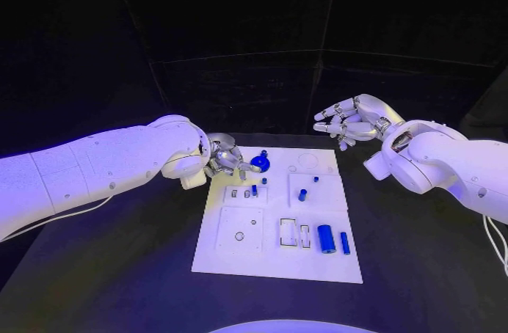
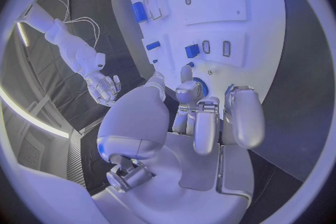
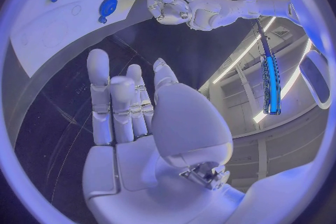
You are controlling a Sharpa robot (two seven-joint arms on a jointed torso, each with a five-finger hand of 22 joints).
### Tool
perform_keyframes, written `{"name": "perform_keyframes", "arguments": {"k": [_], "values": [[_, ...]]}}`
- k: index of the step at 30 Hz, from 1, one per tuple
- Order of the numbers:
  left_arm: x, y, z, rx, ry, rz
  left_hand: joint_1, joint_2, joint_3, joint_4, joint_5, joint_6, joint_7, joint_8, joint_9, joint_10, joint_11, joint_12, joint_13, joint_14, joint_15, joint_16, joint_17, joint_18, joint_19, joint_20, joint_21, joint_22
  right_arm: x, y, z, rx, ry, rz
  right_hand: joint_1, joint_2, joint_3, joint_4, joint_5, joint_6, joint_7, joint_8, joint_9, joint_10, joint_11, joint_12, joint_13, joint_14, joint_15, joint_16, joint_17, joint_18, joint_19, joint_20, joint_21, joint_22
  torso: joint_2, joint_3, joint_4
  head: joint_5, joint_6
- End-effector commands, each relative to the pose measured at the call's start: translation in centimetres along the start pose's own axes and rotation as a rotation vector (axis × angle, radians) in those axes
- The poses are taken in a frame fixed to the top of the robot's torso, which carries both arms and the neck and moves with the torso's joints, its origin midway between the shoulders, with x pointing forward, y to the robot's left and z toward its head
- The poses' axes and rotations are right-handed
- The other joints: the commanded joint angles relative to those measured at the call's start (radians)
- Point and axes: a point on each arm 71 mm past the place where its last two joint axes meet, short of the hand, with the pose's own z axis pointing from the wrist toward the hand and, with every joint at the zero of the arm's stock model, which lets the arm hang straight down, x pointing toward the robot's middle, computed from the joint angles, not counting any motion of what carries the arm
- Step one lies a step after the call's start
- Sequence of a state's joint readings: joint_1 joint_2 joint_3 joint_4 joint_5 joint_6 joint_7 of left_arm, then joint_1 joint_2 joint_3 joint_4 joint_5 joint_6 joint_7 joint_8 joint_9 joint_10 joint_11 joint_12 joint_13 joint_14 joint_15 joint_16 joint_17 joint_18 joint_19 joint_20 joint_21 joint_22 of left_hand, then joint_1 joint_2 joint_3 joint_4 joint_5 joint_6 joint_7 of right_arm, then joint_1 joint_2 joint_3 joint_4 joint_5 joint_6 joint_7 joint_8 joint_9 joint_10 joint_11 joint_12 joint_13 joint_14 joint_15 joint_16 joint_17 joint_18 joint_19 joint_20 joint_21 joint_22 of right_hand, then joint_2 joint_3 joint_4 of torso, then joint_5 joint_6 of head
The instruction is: Assemble the parts on the task board
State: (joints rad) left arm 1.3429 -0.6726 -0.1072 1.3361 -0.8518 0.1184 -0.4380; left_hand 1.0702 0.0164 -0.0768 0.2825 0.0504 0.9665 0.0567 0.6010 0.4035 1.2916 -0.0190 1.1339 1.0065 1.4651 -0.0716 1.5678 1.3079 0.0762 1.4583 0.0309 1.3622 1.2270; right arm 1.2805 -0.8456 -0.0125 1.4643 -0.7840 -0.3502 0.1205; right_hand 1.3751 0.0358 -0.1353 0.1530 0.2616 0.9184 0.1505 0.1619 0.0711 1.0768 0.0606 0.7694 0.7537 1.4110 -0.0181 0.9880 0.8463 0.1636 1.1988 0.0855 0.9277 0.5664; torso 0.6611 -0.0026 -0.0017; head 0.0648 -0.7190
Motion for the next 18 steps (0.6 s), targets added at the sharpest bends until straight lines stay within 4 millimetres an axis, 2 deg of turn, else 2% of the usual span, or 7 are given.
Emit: {"name": "perform_keyframes", "arguments": {"k": [1,6,11,18], "values": [[0.0,0.1,0.4,-0.091,0.005,0.074,-0.012,0.005,-0.023,0.004,-0.002,-0.003,-0.009,0.019,0.018,0.016,-0.004,0.029,0.034,0.106,-0.011,0.003,0.263,-0.017,0.014,-0.004,0.022,0.031,-0.1,0.3,0.1,-0.026,0.005,0.011,-0.008,-0.007,-0.018,0.009,0.004,-0.007,-0.001,0.001,-0.002,0.002,0.000,-0.007,-0.007,0.000,-0.001,-0.019,-0.011,0.009,0.003,-0.001,-0.019,-0.017,0.002,0.0003,0.0004,0.004,-0.002],[0.5,-0.6,1.1,-0.104,0.021,0.095,-0.018,0.012,-0.046,0.005,-0.003,-0.010,-0.012,0.033,0.035,0.021,-0.006,0.042,0.050,0.106,-0.013,0.003,0.263,-0.020,0.015,-0.007,0.033,0.048,0.2,0.6,0.2,-0.039,0.013,-0.031,-0.016,-0.009,-0.036,0.021,0.004,-0.008,0.000,0.003,-0.002,0.000,0.002,-0.011,-0.013,-0.002,0.000,-0.047,-0.029,0.012,0.002,0.000,-0.046,-0.046,0.002,-0.0003,-0.0037,0.008,-0.004],[1.0,-1.0,1.7,-0.119,0.043,0.116,-0.019,0.019,-0.063,0.005,-0.003,-0.016,-0.014,0.043,0.047,0.025,-0.007,0.052,0.063,0.106,-0.014,0.003,0.263,-0.021,0.016,-0.008,0.041,0.059,0.5,0.8,0.3,-0.046,0.013,-0.046,-0.012,-0.010,-0.042,0.021,0.007,-0.008,-0.001,0.004,-0.001,-0.001,0.001,-0.012,-0.015,-0.001,0.000,-0.055,-0.032,0.012,0.004,0.000,-0.056,-0.054,0.003,0.0000,-0.0019,0.007,-0.008],[1.5,-1.2,2.4,-0.136,0.066,0.136,-0.015,0.022,-0.069,0.003,-0.003,-0.020,-0.014,0.046,0.052,0.025,-0.007,0.054,0.067,0.106,-0.015,0.003,0.263,-0.022,0.016,-0.009,0.044,0.063,0.8,1.3,0.2,-0.068,0.019,-0.079,0.003,-0.005,-0.051,0.022,0.041,-0.010,0.000,0.005,-0.002,-0.003,0.001,-0.013,-0.021,0.003,-0.001,-0.069,-0.033,0.013,0.013,-0.001,-0.073,-0.068,0.004,0.0006,-0.0018,0.008,-0.011]]}}
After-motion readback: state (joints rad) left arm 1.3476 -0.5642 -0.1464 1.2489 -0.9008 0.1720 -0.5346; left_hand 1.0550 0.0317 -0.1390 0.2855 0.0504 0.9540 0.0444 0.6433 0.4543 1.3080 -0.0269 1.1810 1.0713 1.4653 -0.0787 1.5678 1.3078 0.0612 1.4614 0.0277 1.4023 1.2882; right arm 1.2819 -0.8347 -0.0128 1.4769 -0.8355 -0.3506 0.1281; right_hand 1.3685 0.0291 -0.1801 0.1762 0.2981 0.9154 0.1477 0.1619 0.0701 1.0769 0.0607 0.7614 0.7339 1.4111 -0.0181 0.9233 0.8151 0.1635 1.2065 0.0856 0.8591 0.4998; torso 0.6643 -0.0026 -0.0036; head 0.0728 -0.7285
